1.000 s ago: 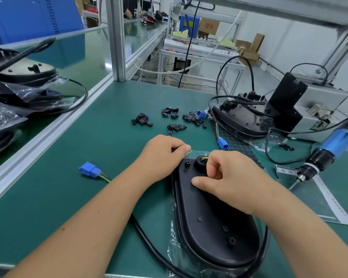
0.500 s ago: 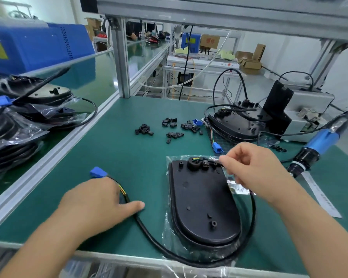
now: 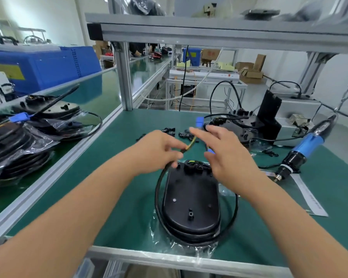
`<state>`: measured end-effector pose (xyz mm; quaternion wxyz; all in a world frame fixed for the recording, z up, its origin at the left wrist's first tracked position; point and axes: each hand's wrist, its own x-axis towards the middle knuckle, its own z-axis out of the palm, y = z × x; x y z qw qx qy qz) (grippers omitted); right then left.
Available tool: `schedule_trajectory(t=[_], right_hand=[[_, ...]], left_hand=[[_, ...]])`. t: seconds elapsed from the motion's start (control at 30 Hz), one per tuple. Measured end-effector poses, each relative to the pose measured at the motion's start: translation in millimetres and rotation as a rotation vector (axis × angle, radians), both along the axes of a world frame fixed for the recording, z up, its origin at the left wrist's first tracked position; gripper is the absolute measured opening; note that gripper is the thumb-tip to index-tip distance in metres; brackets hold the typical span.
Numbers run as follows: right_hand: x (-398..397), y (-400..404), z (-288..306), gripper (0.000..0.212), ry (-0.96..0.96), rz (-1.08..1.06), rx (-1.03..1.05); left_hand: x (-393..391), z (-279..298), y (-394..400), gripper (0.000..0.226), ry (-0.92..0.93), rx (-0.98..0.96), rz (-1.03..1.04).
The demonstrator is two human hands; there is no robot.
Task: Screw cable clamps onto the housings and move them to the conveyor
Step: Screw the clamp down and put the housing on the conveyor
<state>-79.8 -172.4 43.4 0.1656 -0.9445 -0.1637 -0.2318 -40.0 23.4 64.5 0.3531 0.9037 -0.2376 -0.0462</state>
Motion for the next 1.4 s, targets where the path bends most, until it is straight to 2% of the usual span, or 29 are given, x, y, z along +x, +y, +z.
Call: schedule_trajectory(t=[0.03,0.1,0.17,0.23,0.33,0.4,0.5,0.53,0.67,0.77,0.93,1.03,1.17,1.23,1.3,1.4], right_hand=[[2.9,0.5,1.0,0.050,-0.016,-0.033,-0.144],[7.7,-1.5,2.0,0.030,0.034,-0.125,-0.390],[6.8,-8.0,-1.0,0.025,0.122,-0.202,-0.496],[-3.6,-19.0,-3.0,0.031,0.237,-0.234,-0.354],[-19.1,-33.2,-13.0,0.024,0.345,-0.165,-0.020],[-21.1,-34.0,-25.2,0.016,0.332,-0.148,0.195],[-20.2,-23.2,-40.9,0.011,0.356,-0.181,0.517],[-17.3,-18.6,-44.9,0.011,0.340,-0.207,0.555],[5.3,4.7,-49.3,0.013,0.243,-0.230,0.650],[25.2,31.5,-47.6,0.008,0.281,-0.141,0.657],[46.0,86.1,-40.2,0.028,0.361,0.189,0.735],[57.7,117.4,-34.9,0.024,0.370,0.311,0.818],[76.1,161.5,-30.0,0.020,0.474,0.451,1.102],[83.9,177.9,-35.3,0.020,0.476,0.456,1.181],[89.3,185.5,-44.9,0.021,0.474,0.453,1.217],[93.2,182.6,-56.4,0.023,0.482,0.422,1.206]], left_hand=[[-0.3,1.1,-9.4,0.026,-0.059,0.087,-0.046],[-4.1,-1.1,-22.9,0.028,-0.120,0.197,-0.084],[-12.1,-10.6,-25.0,0.029,-0.193,0.242,-0.018],[-21.9,-25.6,-15.3,0.045,-0.264,0.309,0.163],[-35.8,-52.5,4.3,0.081,-0.060,0.354,0.358],[-40.8,-63.7,8.8,0.088,0.102,0.204,0.424],[-41.5,-67.9,-1.4,0.089,0.243,0.002,0.509],[-40.2,-66.9,-6.2,0.085,0.296,-0.067,0.538],[-28.7,-55.8,-7.0,0.069,0.538,-0.555,0.580],[-24.6,-49.5,10.9,0.069,0.604,-0.717,0.608],[-35.5,-43.6,68.3,0.043,0.410,-0.857,0.784],[-48.8,-27.4,105.4,0.035,0.256,-0.872,0.867],[-49.6,2.2,148.7,0.053,0.081,-0.850,1.022],[-42.1,15.3,169.6,0.047,0.026,-0.891,1.060],[-29.6,28.4,185.7,0.044,0.002,-0.932,1.112],[7.9,43.1,208.2,0.052,-0.079,-0.948,1.193]])
